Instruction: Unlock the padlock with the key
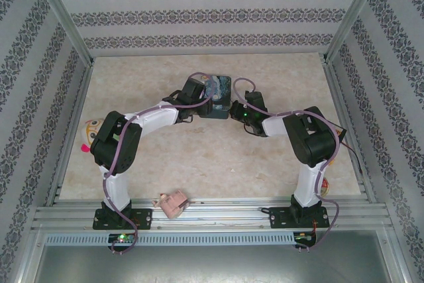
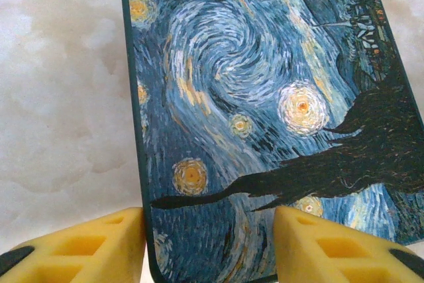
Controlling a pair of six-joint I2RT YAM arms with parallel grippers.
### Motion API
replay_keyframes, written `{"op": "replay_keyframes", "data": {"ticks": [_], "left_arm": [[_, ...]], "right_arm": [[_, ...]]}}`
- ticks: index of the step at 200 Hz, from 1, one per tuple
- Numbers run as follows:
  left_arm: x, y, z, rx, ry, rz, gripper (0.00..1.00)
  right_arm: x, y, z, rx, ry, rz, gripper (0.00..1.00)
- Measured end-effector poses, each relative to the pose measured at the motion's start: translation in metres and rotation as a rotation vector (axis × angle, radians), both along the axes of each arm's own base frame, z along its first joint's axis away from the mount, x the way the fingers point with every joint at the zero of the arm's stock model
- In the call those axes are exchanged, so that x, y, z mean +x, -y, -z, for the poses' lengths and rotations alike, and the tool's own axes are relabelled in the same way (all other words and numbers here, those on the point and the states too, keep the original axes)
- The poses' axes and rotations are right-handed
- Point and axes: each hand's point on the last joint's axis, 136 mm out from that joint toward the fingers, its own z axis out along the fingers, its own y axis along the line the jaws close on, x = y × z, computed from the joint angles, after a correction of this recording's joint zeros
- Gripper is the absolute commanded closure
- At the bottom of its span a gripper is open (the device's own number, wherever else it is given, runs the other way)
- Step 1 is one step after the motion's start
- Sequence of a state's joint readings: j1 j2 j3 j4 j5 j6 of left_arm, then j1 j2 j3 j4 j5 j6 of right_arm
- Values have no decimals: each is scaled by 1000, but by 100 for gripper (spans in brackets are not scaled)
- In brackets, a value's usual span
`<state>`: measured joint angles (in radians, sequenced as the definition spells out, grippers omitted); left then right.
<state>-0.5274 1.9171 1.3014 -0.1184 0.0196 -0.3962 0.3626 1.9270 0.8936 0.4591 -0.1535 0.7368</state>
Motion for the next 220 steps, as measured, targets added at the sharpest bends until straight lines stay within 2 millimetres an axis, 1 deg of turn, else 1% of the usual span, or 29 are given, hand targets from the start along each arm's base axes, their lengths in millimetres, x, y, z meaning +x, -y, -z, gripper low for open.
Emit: {"op": "replay_keyframes", "data": {"ticks": [9, 19, 52, 70, 86, 103, 114, 128, 153, 175, 189, 209, 220], "left_arm": [[0, -1, 0, -1, -1, 0, 53], [0, -3, 0, -5, -1, 0, 53], [1, -7, -1, -15, -4, 20, 53], [2, -9, -1, -21, -7, 30, 53], [3, -11, -1, -25, -9, 40, 52], [4, -13, -1, -28, -11, 44, 53], [4, -14, -1, -32, -13, 48, 52], [4, -14, -1, -37, -15, 51, 53], [5, -15, -1, -40, -17, 54, 53], [5, -16, -1, -41, -19, 60, 52], [5, -16, -1, -43, -20, 64, 52], [5, -17, -1, -44, -22, 66, 52], [5, -17, -1, -44, -21, 66, 52]], "right_arm": [[-1, 1, 1, -10, -3, 1, 75], [-5, 4, -1, -21, -9, 1, 70], [-33, 17, -22, -66, 12, -18, 67], [-41, 21, -30, -88, 24, -38, 66], [-44, 21, -31, -113, 29, -64, 66], [-47, 20, -25, -139, 5, -101, 60], [-45, 18, -23, -153, -13, -113, 60], [-35, 14, -22, -168, -26, -124, 59], [-19, 9, -22, -195, -37, -139, 52], [-9, 6, -15, -242, -56, -147, 49], [-6, 6, -8, -267, -73, -149, 49], [-7, 6, 6, -289, -107, -159, 49], [-5, 6, 9, -300, -114, -159, 49]]}}
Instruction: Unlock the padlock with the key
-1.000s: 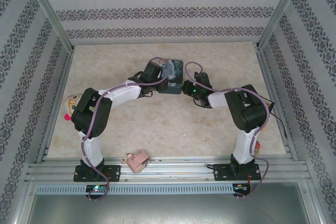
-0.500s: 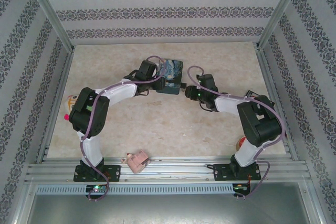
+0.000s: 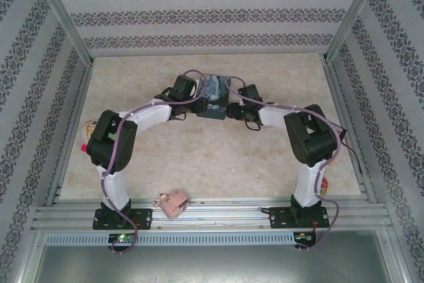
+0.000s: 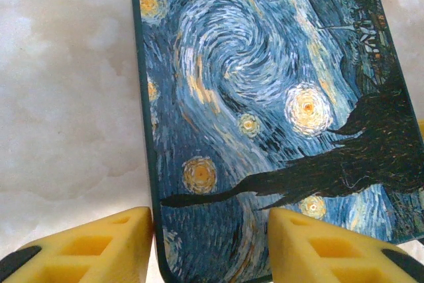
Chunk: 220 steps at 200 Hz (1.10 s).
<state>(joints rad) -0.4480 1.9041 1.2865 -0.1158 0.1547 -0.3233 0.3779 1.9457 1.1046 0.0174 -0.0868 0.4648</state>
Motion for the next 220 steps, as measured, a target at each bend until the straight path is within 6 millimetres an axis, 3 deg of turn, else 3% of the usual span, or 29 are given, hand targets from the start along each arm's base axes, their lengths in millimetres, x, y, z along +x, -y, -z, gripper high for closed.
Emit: {"op": "replay_keyframes", "data": {"ticks": [71, 82, 99, 126, 185, 220], "left_arm": [[0, -2, 0, -2, -4, 0, 53], [1, -2, 0, -2, -4, -1, 53], [1, -4, 0, -3, -4, -4, 53], [2, -5, 0, -3, -4, -7, 53], [3, -7, 0, -5, -5, -9, 52], [2, -7, 0, -3, -7, -10, 51]], "right_arm": [[16, -7, 1, -6, -20, -3, 55], [18, -8, 0, -7, -23, -5, 62], [23, -12, -1, 5, -8, -13, 86], [26, -17, -5, 12, 18, -32, 100], [28, -18, -7, 75, 40, -45, 100], [18, -10, -9, 90, 40, -16, 100]]}}
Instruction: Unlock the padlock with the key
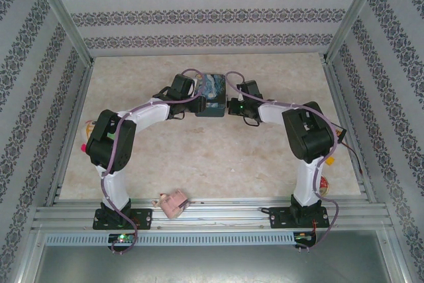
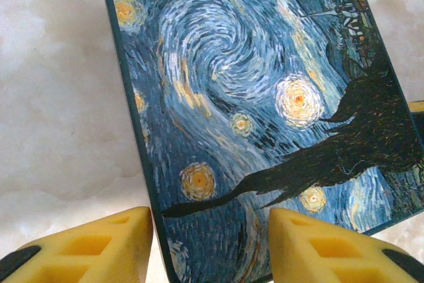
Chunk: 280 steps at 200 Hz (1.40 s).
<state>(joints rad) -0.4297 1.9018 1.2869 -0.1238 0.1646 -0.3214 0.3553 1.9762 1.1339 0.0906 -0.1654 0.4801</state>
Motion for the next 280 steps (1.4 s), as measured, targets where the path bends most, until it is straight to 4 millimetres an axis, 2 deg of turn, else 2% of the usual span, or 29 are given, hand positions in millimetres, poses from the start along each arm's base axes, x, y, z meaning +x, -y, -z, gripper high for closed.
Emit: {"op": "replay_keyframes", "data": {"ticks": [12, 22, 45, 58, 89, 125, 181, 203, 240, 280], "left_arm": [[-1, -1, 0, 2, -2, -1, 48], [-1, -3, 0, 6, -7, -5, 40], [-4, -9, 2, 16, -27, -11, 12], [-5, -10, 2, 15, -41, -16, 0], [-1, -8, -6, -5, -39, -31, 1], [19, 2, -26, -37, 11, -29, 1], [21, 3, 2, -8, -40, -24, 2], [21, 3, 4, -3, -42, -19, 8], [20, 3, 4, 0, -42, -15, 8], [20, 2, 5, 4, -41, -12, 8]], "right_arm": [[-4, 3, -2, -3, -3, 16, 100], [-7, 6, -4, -7, -6, 29, 100], [-11, 10, -7, 0, -15, 55, 100], [-11, 10, -7, 10, -22, 67, 100], [-13, 10, -6, 33, -50, 101, 100], [-16, 7, -5, 69, -80, 145, 100], [-10, 2, -13, 124, -100, 197, 100], [-3, 2, -17, 145, -99, 215, 100], [9, 6, -16, 159, -100, 240, 100], [5, 16, -13, 138, -126, 258, 100]]}}
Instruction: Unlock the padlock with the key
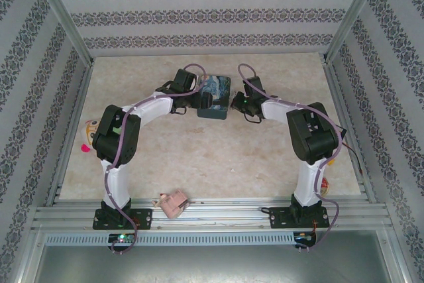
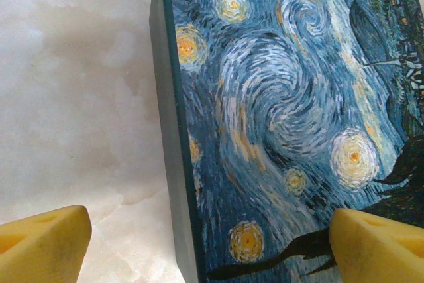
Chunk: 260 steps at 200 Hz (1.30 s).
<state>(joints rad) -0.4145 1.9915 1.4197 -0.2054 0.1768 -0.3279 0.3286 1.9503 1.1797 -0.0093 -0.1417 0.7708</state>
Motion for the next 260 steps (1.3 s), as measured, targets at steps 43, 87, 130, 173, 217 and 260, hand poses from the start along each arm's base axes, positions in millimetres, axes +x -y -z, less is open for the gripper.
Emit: {"op": "replay_keyframes", "data": {"ticks": [43, 87, 130, 173, 217, 260], "left_arm": [[-6, -7, -4, 5, -4, -1, 1], [-18, -13, -34, -24, 33, -17, 1], [-43, -24, -48, -67, 24, -64, 1], [-74, -37, -37, -105, -37, -132, 1], [-100, -36, -35, -212, -74, -198, 0], [-115, -3, -31, -304, -83, -172, 5]], "right_arm": [[-28, 24, -1, -88, -86, -21, 100], [-53, 52, 10, -163, -179, -37, 97], [-63, 64, 14, -231, -232, -37, 57], [-59, 73, -3, -302, -246, -38, 46], [12, 41, -67, -265, -26, -150, 39], [93, -2, -98, -240, 155, -278, 35]]}}
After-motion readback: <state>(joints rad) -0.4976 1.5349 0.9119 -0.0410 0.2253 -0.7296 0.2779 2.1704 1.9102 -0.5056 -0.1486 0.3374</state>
